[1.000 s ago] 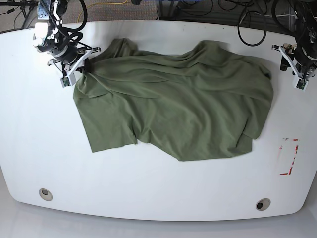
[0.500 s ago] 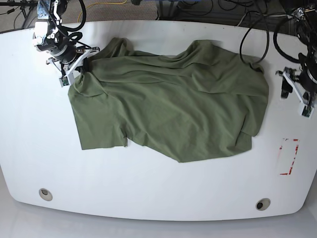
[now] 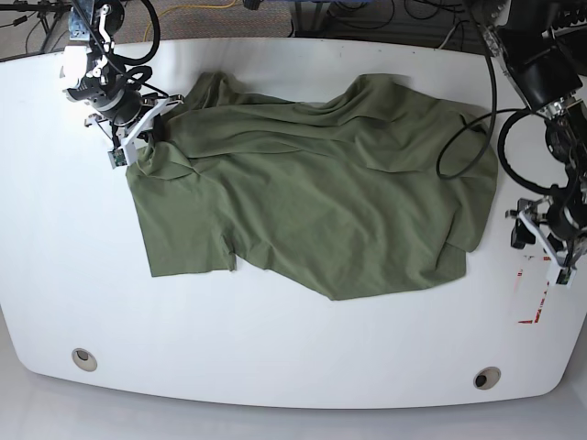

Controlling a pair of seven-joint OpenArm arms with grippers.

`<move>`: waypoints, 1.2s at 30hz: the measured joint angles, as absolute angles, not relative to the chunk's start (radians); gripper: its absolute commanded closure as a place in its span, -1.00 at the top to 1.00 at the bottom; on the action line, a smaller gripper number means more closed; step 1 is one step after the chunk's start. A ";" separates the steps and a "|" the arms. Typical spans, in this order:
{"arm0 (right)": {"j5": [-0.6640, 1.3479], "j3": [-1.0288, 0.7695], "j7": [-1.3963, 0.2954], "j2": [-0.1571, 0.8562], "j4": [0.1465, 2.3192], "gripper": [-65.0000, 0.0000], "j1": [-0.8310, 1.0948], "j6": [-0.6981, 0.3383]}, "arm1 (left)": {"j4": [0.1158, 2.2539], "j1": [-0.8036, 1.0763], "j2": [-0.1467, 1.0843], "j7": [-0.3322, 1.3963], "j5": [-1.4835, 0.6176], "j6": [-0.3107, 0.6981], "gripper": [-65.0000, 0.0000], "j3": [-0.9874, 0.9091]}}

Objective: Fold the T-shirt properly
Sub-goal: 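Move the left gripper to the shirt's hem edge and grasp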

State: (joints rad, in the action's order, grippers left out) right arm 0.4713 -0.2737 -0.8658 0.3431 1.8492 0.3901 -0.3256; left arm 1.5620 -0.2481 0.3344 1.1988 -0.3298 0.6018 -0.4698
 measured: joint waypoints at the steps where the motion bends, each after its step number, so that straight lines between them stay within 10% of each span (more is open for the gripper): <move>1: 0.471 -0.274 -0.868 0.344 1.849 -0.98 0.389 -0.326 | 1.523 -0.268 0.331 1.166 -0.318 0.604 0.15 -0.462; 18: 0.471 -0.274 -0.868 0.344 1.847 -0.98 0.373 -0.326 | 0.846 -0.525 0.312 0.844 -0.253 0.603 0.15 -0.311; 36: 0.471 -0.274 -0.868 0.343 1.847 -0.98 0.363 -0.326 | 0.597 -0.601 0.282 0.654 -0.264 0.603 0.15 -0.189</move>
